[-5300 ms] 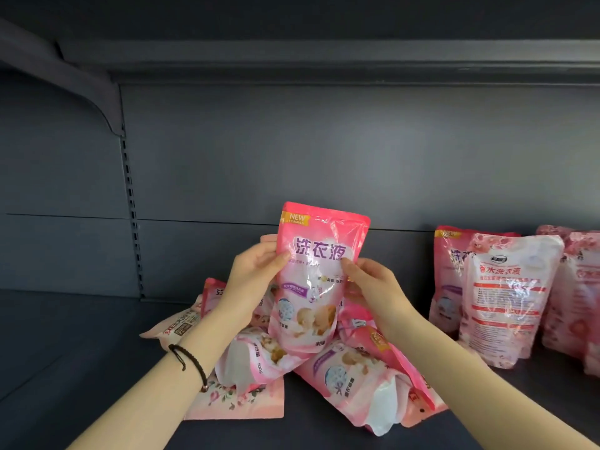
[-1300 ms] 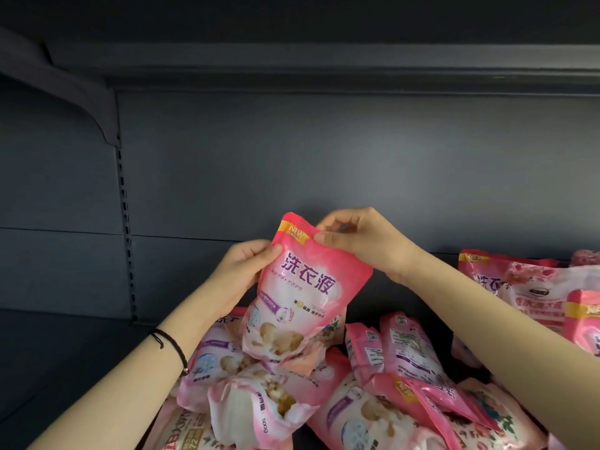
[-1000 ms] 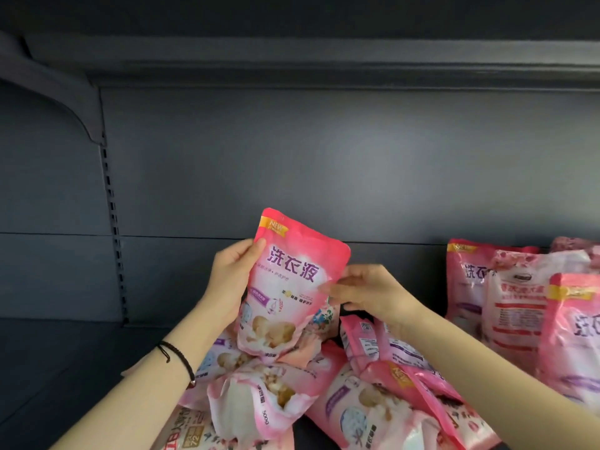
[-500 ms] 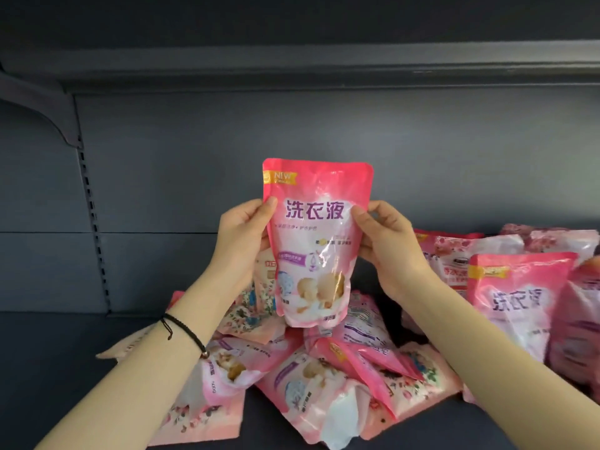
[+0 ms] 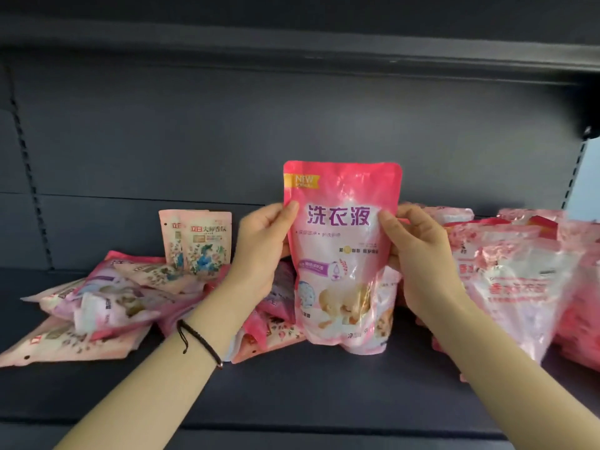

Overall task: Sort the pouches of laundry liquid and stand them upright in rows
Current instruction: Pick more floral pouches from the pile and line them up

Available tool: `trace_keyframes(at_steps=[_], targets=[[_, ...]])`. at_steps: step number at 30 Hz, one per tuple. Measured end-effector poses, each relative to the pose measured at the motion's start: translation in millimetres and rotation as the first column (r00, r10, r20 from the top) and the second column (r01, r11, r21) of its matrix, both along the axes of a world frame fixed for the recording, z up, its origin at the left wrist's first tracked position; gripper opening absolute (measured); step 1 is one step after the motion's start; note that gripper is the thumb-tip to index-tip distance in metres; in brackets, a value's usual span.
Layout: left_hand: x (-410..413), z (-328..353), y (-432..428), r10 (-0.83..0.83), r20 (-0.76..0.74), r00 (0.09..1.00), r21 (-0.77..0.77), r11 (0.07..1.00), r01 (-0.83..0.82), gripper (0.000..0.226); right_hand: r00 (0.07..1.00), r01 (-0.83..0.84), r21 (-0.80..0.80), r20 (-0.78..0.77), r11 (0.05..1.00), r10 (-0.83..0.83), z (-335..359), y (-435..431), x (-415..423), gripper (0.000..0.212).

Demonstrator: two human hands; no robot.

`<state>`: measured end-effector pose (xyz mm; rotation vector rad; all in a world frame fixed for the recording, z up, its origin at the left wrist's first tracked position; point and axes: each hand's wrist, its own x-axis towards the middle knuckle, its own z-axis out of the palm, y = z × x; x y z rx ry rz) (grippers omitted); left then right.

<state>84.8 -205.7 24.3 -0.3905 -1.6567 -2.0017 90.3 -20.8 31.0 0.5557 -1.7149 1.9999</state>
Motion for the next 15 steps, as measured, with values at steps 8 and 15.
trace_keyframes(at_steps=[8, 15], targets=[[-0.6, -53.7, 48.5, 0.004, 0.125, 0.992, -0.111, 0.994, 0.010, 0.025, 0.983, 0.062, -0.013, 0.174, 0.998, -0.059, -54.5, 48.8, -7.5, 0.034], [7.8, -46.6, 34.2, -0.092, 0.035, 0.995, -0.454, 0.886, 0.098, 0.025, 0.990, 0.140, 0.215, -0.001, 0.967, -0.143, -42.8, 52.3, -2.6, 0.030]])
